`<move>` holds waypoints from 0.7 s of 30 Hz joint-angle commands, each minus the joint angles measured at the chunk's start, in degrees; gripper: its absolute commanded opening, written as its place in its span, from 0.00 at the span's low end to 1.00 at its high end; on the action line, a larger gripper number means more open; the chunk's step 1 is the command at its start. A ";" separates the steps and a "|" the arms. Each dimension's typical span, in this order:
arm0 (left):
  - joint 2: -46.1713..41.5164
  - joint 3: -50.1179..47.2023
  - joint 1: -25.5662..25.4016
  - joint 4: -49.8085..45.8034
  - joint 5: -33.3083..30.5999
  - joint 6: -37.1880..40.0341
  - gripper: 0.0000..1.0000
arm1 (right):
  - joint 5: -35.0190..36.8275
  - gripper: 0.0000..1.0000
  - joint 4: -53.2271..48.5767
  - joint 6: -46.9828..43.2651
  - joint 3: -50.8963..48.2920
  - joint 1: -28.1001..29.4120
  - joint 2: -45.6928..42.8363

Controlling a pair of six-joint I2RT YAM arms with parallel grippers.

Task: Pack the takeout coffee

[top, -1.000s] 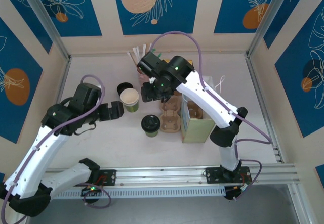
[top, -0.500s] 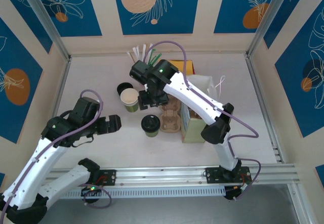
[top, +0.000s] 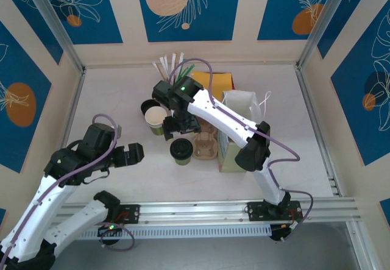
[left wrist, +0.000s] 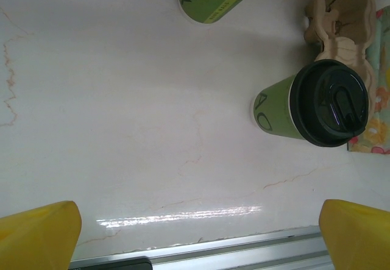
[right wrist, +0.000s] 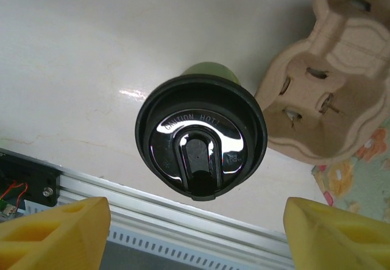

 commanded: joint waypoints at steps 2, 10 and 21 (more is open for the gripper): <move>-0.97 -0.88 0.64 -2.27 0.87 -0.91 1.00 | -2.72 0.79 -0.45 0.55 -2.58 0.63 0.75; -1.52 -1.54 0.65 -2.26 1.25 -1.09 1.00 | -3.42 0.91 0.47 0.48 -4.56 0.76 0.75; -2.39 -1.97 0.70 -2.27 1.74 -1.21 1.00 | -4.47 0.93 0.65 0.66 -4.89 0.80 2.87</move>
